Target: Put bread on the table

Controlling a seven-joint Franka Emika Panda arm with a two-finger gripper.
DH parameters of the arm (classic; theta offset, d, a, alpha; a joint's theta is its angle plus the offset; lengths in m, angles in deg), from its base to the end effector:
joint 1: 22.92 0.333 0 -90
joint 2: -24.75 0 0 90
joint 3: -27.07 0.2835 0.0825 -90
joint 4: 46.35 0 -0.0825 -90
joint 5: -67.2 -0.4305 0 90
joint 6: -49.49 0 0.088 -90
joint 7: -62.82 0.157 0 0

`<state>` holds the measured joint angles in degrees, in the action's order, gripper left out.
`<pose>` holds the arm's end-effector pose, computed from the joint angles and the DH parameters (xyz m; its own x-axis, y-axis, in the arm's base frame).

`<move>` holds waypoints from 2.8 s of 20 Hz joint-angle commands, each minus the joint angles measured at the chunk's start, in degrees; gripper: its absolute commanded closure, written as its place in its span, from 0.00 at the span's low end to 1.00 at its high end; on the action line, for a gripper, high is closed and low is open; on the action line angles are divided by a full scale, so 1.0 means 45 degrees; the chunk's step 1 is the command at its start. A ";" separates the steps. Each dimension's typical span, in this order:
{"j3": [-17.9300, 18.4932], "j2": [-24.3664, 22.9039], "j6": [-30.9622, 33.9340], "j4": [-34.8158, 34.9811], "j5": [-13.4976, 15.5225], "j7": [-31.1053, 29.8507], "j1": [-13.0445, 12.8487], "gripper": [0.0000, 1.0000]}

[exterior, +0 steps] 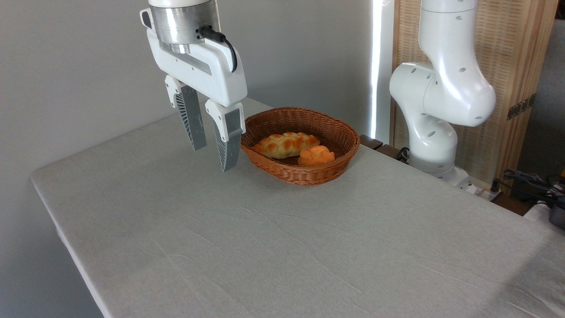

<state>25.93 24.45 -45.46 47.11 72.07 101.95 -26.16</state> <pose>0.6056 -0.0591 0.5219 0.7284 -0.6807 0.0774 -0.6847 -0.7274 0.0462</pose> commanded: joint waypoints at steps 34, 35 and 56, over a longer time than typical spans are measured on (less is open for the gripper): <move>-0.2829 -0.4151 -0.0833 0.7589 0.0326 -0.5819 -0.3870 0.00; -0.3025 -0.4132 -0.0852 0.7706 0.0364 -0.5978 -0.3870 0.00; -0.3848 -0.3819 -0.4056 0.9953 0.0326 -0.5727 -0.4006 0.76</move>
<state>8.52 7.30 -62.57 91.07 74.90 75.23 -43.75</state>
